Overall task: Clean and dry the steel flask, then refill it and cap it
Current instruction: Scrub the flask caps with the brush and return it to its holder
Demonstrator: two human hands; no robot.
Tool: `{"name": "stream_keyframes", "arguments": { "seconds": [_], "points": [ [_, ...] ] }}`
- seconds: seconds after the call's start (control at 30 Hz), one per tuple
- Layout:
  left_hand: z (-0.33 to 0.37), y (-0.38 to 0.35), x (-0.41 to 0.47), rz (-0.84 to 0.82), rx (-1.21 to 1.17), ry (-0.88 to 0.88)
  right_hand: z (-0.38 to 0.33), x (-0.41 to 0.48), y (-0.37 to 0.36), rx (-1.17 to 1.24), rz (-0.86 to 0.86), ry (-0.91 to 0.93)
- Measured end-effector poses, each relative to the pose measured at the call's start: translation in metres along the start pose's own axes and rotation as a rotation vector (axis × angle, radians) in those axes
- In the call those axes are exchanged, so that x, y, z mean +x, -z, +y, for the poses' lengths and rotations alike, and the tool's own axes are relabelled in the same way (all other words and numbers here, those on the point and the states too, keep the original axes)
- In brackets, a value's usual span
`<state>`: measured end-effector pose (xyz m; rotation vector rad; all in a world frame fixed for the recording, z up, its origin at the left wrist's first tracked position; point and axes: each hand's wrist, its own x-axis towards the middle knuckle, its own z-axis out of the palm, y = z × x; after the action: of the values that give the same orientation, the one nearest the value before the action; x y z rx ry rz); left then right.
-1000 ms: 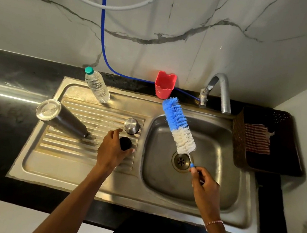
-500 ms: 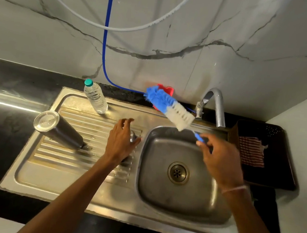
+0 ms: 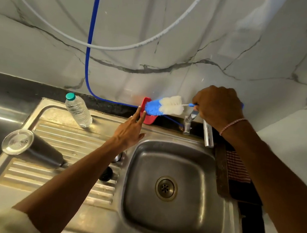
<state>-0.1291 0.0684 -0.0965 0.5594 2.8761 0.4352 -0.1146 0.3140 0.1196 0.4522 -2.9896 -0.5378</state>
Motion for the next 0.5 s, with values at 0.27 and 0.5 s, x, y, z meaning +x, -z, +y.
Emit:
{"name": "stream_keyframes", "arguments": {
  "seconds": [0.27,0.5],
  "points": [
    [0.015,-0.008,0.0,0.01,0.004,0.091,-0.015,0.049,-0.009,-0.132,-0.027,0.049],
    [0.03,-0.009,0.001,-0.03,-0.012,0.166,-0.019,0.081,-0.012,-0.181,0.005,0.12]
  ]
}}
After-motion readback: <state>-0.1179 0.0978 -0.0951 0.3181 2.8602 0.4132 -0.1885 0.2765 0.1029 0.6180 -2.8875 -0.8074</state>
